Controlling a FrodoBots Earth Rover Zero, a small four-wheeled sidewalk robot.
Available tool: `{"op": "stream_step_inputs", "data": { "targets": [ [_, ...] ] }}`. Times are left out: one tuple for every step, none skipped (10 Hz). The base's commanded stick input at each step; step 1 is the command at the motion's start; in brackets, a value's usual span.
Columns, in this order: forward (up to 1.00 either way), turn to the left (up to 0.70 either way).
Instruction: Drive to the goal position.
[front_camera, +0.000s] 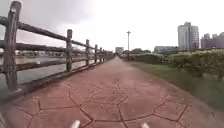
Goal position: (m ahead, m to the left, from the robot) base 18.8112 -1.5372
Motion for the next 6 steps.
{"op": "stream_step_inputs", "data": {
  "targets": [
    [0.7, 0.0],
    [0.7, 0.0],
    [0.7, 0.0],
    [0.7, 0.0],
    [0.7, 0.0],
    [0.7, 0.0]
  ]
}}
